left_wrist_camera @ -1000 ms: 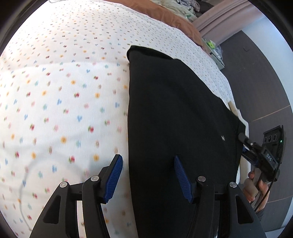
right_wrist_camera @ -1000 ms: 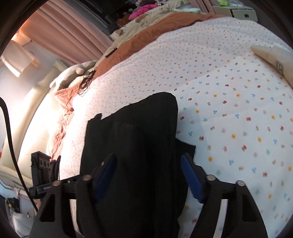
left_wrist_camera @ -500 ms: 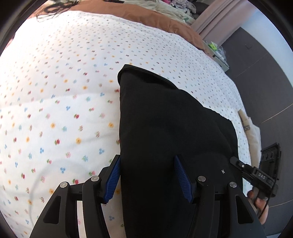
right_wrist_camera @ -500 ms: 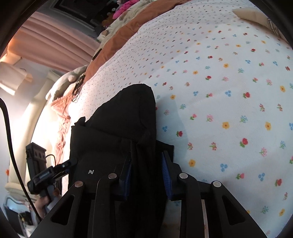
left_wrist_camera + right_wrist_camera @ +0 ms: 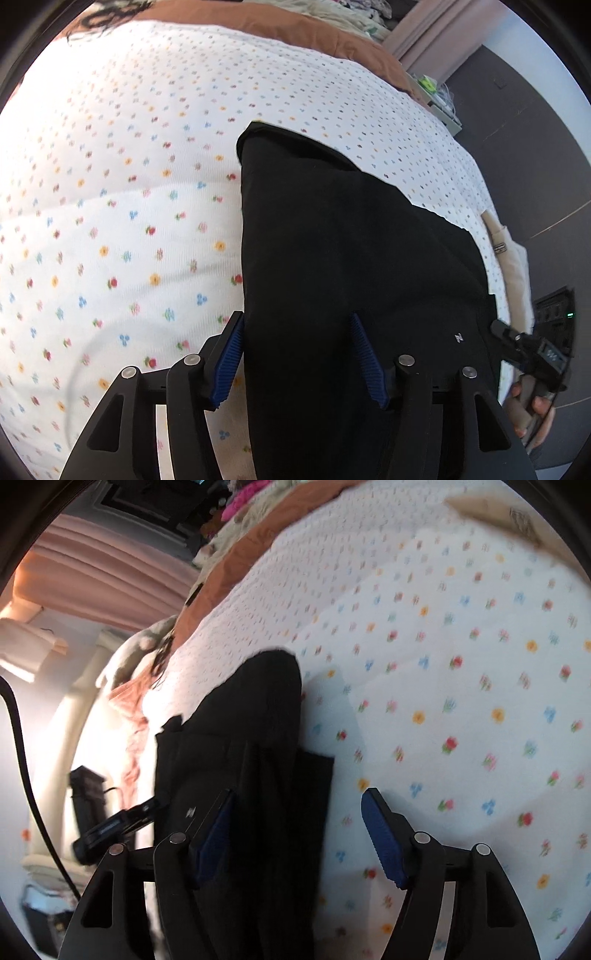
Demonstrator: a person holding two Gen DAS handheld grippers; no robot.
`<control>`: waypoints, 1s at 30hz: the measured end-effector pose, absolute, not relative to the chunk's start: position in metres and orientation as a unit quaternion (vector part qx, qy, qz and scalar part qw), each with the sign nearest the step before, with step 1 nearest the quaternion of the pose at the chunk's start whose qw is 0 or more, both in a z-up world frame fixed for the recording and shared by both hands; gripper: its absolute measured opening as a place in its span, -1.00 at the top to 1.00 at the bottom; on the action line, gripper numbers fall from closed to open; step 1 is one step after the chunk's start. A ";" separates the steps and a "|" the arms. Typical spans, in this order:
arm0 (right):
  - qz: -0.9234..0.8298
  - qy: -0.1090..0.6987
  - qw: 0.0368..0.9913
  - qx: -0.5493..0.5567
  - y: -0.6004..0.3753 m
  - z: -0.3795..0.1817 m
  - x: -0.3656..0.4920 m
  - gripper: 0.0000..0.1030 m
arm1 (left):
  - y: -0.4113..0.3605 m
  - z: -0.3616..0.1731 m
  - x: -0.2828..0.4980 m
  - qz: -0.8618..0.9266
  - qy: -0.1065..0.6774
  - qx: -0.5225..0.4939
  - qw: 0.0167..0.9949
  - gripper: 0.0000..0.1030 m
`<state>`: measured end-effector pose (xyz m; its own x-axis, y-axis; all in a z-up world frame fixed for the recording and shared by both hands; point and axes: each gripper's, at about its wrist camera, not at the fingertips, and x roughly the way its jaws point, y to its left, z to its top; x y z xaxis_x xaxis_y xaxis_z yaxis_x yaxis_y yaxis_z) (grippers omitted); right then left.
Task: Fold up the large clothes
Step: 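Lift the folded black shirt with both tools and carry it toward the beige stack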
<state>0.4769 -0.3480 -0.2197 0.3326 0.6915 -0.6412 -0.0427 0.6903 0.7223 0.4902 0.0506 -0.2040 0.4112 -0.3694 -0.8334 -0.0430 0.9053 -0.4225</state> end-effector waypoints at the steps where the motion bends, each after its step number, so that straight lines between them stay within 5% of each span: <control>1: 0.255 0.528 0.745 0.319 -0.348 -0.223 0.478 -0.36 | 0.052 -0.205 0.488 -0.102 0.534 -0.198 0.816 -0.15; 21: 0.356 0.550 0.692 0.304 -0.284 -0.241 0.527 -0.33 | 0.064 -0.227 0.480 -0.144 0.524 -0.269 0.795 -0.24; 25: 0.350 0.546 0.698 0.303 -0.286 -0.242 0.526 0.23 | 0.057 -0.221 0.484 -0.137 0.528 -0.255 0.799 -0.13; 30: 0.354 0.521 0.729 0.267 -0.283 -0.215 0.511 0.54 | 0.052 -0.202 0.474 -0.135 0.516 -0.234 0.813 0.20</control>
